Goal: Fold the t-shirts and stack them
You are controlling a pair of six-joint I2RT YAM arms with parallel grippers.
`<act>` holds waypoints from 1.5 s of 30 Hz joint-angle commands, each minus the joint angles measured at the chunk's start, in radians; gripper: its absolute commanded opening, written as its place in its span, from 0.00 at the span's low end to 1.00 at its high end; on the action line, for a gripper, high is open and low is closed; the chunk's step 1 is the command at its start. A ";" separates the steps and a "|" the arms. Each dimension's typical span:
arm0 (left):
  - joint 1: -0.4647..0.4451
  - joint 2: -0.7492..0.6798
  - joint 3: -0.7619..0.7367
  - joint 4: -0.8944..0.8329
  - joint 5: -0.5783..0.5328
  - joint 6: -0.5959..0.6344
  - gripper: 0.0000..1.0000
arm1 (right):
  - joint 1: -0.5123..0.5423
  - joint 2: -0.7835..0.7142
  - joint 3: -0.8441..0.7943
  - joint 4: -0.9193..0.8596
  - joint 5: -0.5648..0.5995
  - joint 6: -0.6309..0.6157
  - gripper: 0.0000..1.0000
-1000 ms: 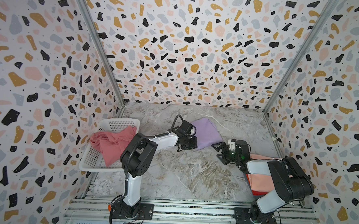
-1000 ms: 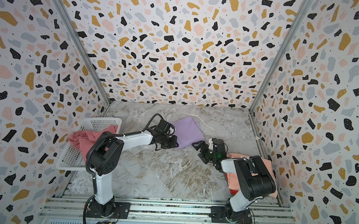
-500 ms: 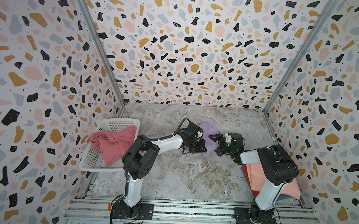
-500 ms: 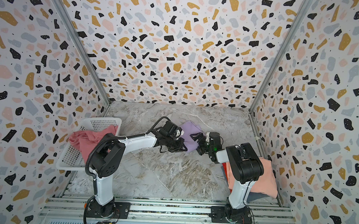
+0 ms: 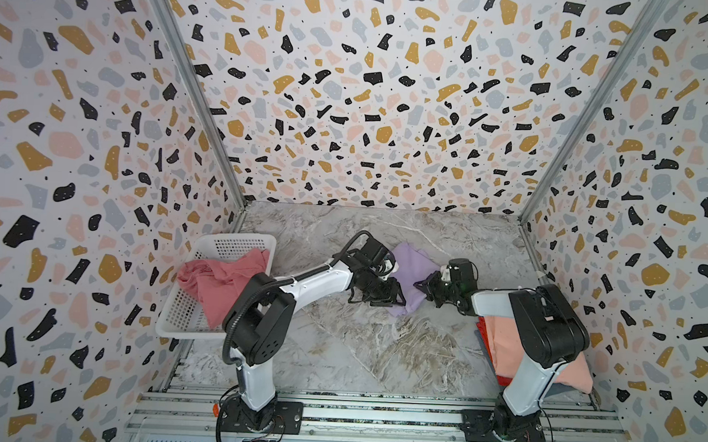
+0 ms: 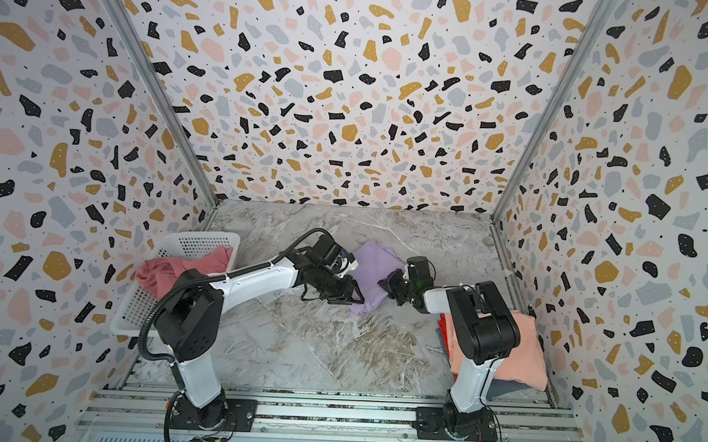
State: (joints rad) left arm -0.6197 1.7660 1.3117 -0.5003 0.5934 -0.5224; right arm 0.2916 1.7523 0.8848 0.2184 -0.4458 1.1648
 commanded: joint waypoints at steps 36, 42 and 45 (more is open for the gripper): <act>0.338 0.399 0.446 0.083 0.101 0.113 0.58 | -0.641 -0.152 0.873 -1.505 0.367 -0.721 0.00; 0.340 0.407 0.447 0.094 0.105 0.110 0.58 | -0.677 -0.177 0.865 -1.529 0.301 -0.734 0.00; 0.343 0.406 0.440 0.103 0.105 0.105 0.58 | -0.696 -0.205 0.817 -1.529 0.289 -0.734 0.00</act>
State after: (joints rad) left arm -0.2813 2.1555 1.7531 -0.4301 0.6762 -0.4084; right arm -0.3882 1.6112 1.7210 -1.2655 -0.1314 0.4427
